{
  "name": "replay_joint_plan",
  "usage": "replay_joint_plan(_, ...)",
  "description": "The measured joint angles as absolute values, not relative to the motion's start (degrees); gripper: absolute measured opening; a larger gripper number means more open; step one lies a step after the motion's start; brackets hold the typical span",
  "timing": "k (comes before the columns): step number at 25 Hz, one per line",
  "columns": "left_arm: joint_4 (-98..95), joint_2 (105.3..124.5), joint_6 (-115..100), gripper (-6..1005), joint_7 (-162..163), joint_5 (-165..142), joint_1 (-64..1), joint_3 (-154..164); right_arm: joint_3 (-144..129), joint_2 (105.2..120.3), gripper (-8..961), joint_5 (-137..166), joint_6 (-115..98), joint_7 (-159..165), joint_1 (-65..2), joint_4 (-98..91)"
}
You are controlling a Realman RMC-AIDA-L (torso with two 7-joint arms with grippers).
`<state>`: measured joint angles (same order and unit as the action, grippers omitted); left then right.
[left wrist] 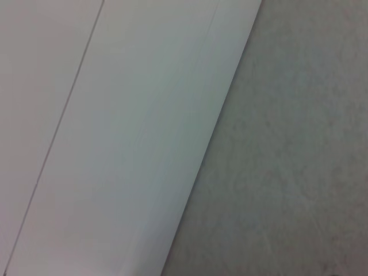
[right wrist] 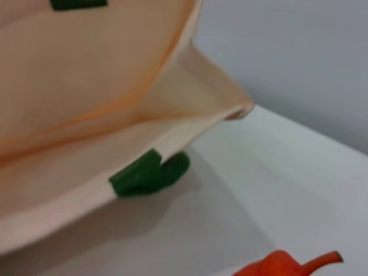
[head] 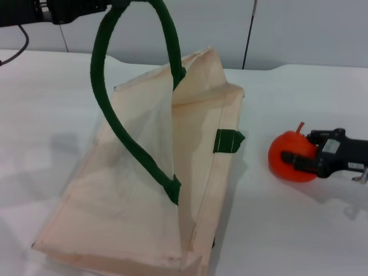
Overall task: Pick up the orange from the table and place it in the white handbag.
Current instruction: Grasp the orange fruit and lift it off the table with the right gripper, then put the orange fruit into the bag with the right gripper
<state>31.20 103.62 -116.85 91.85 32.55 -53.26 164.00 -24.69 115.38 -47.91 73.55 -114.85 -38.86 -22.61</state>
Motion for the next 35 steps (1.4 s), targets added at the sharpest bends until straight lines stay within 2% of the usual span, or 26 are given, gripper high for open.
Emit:
replay_joint_plan(14, 31.2, 103.53, -116.7, 134, 91.7, 32.93, -53.16, 164.01, -23.84, 114.25, 446, -59.48, 90.13, -119.38, -38.3, -26.42)
replay_joint_plan(19, 31.2, 103.59, -116.71, 133, 91.75, 32.83, -53.7, 164.08, -28.19, 115.59, 403, -57.57, 91.21, -119.94, -42.44, -25.03)
replay_joint_plan(35, 30.72, 103.71, -116.19, 133, 91.67, 32.55, -54.61, 164.09, -39.22, 116.41, 310, -57.34, 80.22, -120.4, -58.15, -12.1)
